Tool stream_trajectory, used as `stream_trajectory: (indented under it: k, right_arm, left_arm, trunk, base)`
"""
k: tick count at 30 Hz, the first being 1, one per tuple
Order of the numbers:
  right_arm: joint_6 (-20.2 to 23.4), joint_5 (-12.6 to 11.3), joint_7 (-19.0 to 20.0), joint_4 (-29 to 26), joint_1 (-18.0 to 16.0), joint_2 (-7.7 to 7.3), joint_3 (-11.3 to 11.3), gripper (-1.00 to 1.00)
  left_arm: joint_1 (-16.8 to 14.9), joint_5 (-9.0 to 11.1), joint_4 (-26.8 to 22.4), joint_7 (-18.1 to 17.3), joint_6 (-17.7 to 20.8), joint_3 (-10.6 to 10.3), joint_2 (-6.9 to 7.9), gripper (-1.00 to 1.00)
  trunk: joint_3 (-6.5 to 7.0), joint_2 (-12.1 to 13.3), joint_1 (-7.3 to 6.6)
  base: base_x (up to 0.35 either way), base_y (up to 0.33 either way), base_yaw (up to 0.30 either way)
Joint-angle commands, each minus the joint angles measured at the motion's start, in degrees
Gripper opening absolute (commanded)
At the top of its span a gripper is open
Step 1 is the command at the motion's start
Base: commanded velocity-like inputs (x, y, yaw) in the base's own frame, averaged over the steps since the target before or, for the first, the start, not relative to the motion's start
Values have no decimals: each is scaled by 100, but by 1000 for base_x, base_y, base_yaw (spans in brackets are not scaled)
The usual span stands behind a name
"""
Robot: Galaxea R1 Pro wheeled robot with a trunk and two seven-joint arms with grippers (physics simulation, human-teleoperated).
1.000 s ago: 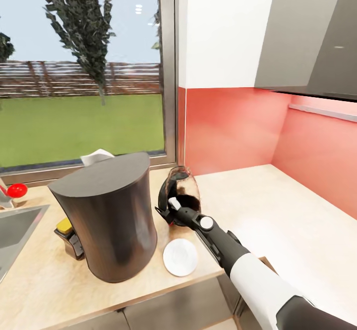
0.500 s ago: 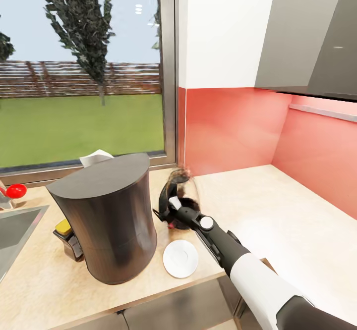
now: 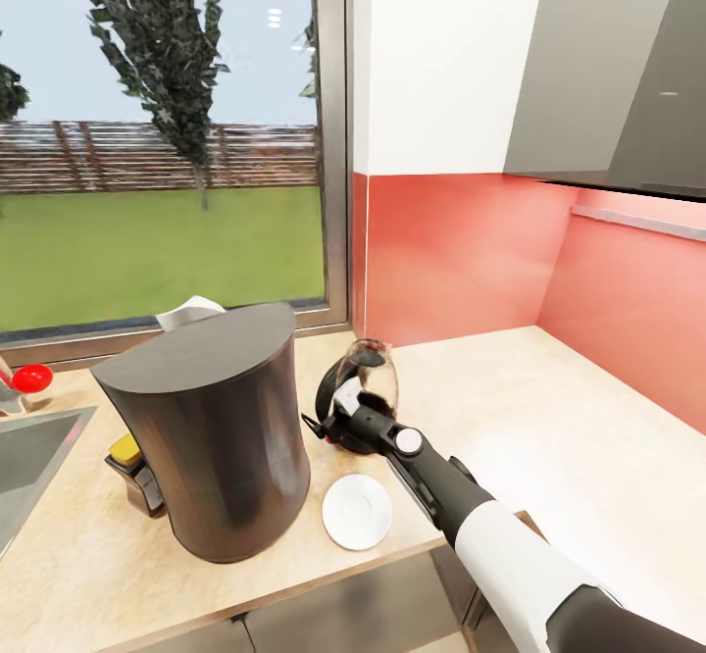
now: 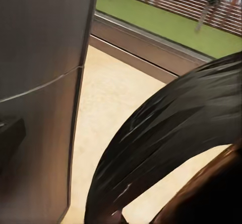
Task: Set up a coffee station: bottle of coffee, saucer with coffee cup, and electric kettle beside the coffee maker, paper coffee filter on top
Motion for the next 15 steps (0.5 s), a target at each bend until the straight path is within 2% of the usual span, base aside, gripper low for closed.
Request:
stream_trajectory:
  k: [1, 15]
  right_arm:
    - [-29, 54, 3, 4, -6, 2, -7, 100]
    - [-29, 54, 3, 41, -6, 2, -7, 100]
  left_arm:
    - [-7, 25, 8, 11, 8, -47, -1, 100]
    - [-7, 25, 7, 16, 8, -53, -10, 100]
  trunk:
    - [-12, -12, 3]
    - [-12, -12, 3]
  base:
    - [0, 0, 0]
    - [-35, 0, 0]
